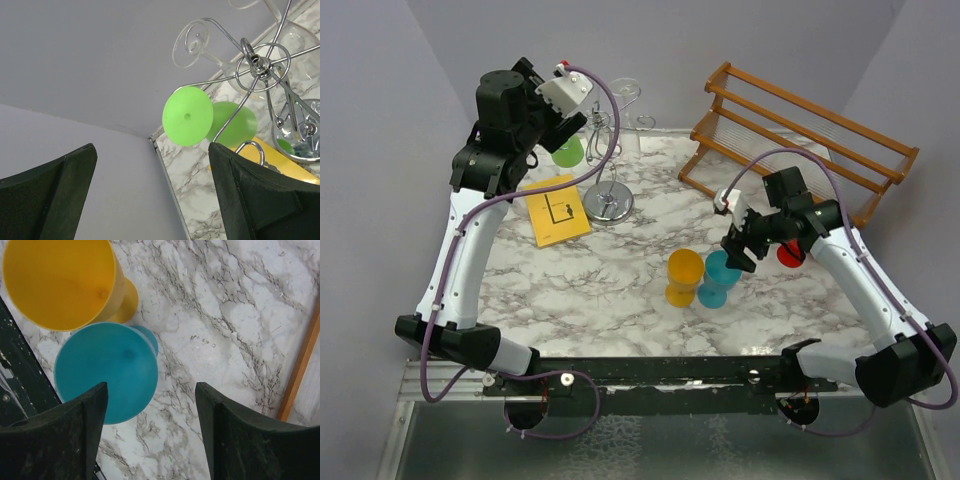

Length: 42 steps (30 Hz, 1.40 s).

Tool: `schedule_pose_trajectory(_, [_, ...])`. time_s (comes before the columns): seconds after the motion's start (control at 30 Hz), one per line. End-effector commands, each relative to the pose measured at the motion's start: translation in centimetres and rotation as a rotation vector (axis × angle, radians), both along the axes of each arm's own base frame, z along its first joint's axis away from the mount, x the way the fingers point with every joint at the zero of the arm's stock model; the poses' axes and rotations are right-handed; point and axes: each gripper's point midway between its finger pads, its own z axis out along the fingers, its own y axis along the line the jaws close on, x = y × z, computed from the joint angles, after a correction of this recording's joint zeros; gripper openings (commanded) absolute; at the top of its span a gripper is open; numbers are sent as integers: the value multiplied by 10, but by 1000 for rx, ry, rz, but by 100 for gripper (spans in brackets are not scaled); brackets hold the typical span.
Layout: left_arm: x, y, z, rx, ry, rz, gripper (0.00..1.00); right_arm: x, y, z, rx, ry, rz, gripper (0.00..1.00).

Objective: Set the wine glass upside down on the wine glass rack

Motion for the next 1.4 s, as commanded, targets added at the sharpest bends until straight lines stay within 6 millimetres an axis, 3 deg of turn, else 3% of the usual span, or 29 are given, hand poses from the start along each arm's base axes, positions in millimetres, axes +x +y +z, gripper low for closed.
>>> schedule_pose_trajectory(0.0, [-5,13,3,25,-24,48,97,9,-2,-10,-43,3,-31,66])
schedule_pose_trajectory(0.23, [-4,13,0,38,-23,48,97,12,6,-27,-73,36,-33,47])
schedule_pose_trajectory(0.33, [-3,12,-2,40,-13,45,97,16,4,-29,-95,37,-49,33])
schedule_pose_trajectory(0.5, [-5,14,-4,33,-8,54,97,34,-14,-18,-184,-54,-123,9])
schedule_pose_trajectory(0.6, [-3,13,-4,17,-18,57,97,48,-32,-6,-252,-142,-205,2])
schedule_pose_trajectory(0.77, [-2,11,-1,-39,-28,67,99,72,-48,34,-289,-307,-293,2])
schedule_pose_trajectory(1.0, [-8,-2,19,-199,-49,41,99,84,-28,94,-165,-424,-254,2])
schedule_pose_trajectory(1.17, [-15,-22,28,-320,-32,-40,99,96,-13,141,-52,-521,-254,2])
schedule_pose_trajectory(1.37, [-27,-65,30,-538,55,-211,99,107,11,189,101,-593,-230,2])
